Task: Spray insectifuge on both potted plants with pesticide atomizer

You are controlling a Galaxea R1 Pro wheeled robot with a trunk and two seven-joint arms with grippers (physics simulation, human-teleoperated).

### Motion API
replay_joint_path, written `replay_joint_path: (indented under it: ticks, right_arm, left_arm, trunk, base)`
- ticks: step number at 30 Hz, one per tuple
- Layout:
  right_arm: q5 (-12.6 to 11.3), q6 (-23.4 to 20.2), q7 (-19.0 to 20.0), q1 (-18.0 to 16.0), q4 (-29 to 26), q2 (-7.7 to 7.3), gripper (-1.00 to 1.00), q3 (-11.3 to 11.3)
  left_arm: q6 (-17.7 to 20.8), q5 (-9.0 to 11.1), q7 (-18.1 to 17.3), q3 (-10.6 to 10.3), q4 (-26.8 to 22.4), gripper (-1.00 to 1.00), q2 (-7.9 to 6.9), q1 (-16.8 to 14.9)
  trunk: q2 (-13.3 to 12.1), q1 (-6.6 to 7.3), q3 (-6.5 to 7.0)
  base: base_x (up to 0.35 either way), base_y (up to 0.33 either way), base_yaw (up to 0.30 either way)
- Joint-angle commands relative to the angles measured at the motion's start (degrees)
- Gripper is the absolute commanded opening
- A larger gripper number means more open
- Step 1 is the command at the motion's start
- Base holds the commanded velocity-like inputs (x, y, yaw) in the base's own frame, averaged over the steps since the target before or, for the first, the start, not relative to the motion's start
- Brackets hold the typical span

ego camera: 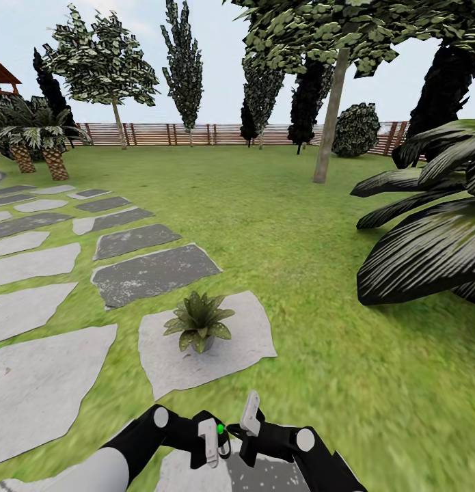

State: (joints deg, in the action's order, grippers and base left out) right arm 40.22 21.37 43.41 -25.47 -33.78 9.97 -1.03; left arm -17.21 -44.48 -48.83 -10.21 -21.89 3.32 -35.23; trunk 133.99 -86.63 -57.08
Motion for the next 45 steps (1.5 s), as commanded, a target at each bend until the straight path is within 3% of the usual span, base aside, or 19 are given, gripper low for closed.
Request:
replay_joint_path:
  ticks: [1,18,24,28,29,31,35,36,38,42,45]
  right_arm:
    - [0.39,0.22,0.09,-0.02,-0.06,0.02,-1.00,-0.11]
    - [0.39,0.22,0.09,-0.02,-0.06,0.02,-1.00,-0.11]
    - [0.39,0.23,0.09,-0.02,-0.04,0.02,-1.00,-0.11]
    - [0.45,0.25,0.09,-0.02,0.02,0.02,-1.00,-0.11]
    - [0.46,0.25,0.09,0.00,0.01,0.02,-1.00,-0.11]
    - [0.47,0.25,0.03,-0.01,0.01,0.02,-1.00,-0.11]
    - [0.55,0.25,0.01,-0.02,0.03,0.02,-1.00,-0.11]
    - [0.58,0.25,0.01,-0.02,0.03,0.02,1.00,-0.11]
    - [0.62,0.25,0.01,-0.02,0.06,0.02,1.00,-0.16]
    - [0.72,0.25,-0.23,-0.02,0.11,0.02,1.00,-0.25]
    - [0.77,0.25,-0.47,-0.02,0.12,0.02,1.00,-0.35]
  left_arm:
    - [-0.28,-0.44,-0.03,0.02,-0.08,-1.00,0.14,-0.01]
    - [-0.28,-0.61,-0.04,0.02,-0.08,-1.00,0.63,-0.02]
    - [-0.12,-0.96,-0.04,-0.08,0.04,-1.00,-0.08,-0.04]
    - [-0.03,-1.15,0.04,-0.14,0.82,-1.00,-3.46,0.05]
    - [-0.03,-1.06,0.04,-0.15,0.91,-1.00,-5.13,0.09]
    - [-0.05,-0.81,0.08,-0.15,0.95,-1.00,-7.13,0.17]
    - [-0.05,-0.75,0.24,-0.05,0.98,-1.00,-10.21,1.54]
    - [-0.04,-0.81,0.30,-0.04,0.97,-1.00,-10.94,2.05]
    - [-0.09,-0.91,0.37,0.00,0.97,-1.00,-13.03,3.39]
    - [-0.06,-0.61,0.53,0.27,0.99,-1.00,-18.69,5.20]
    - [0.05,-0.47,0.69,0.46,1.42,-1.00,-20.94,5.54]
  trunk:
    - [0.02,0.01,-0.05]
    - [0.02,0.01,-0.05]
    - [0.02,0.01,-0.05]
    - [0.02,0.01,-0.05]
    - [0.02,0.01,-0.05]
    - [0.02,0.01,-0.05]
    - [0.02,0.01,-0.05]
    - [0.02,0.01,-0.05]
    - [0.02,0.01,-0.05]
    - [0.02,0.01,-0.05]
    - [0.02,0.01,-0.05]
  base:
    - [0.000,0.000,0.000]
    - [0.000,0.000,0.000]
    - [0.000,0.000,0.000]
    - [0.000,0.000,0.000]
    - [0.000,0.000,0.000]
    - [0.000,0.000,0.000]
    - [0.000,0.000,0.000]
    - [0.000,0.000,0.000]
    - [0.000,0.000,0.000]
    - [0.000,0.000,0.000]
    - [0.000,0.000,0.000]
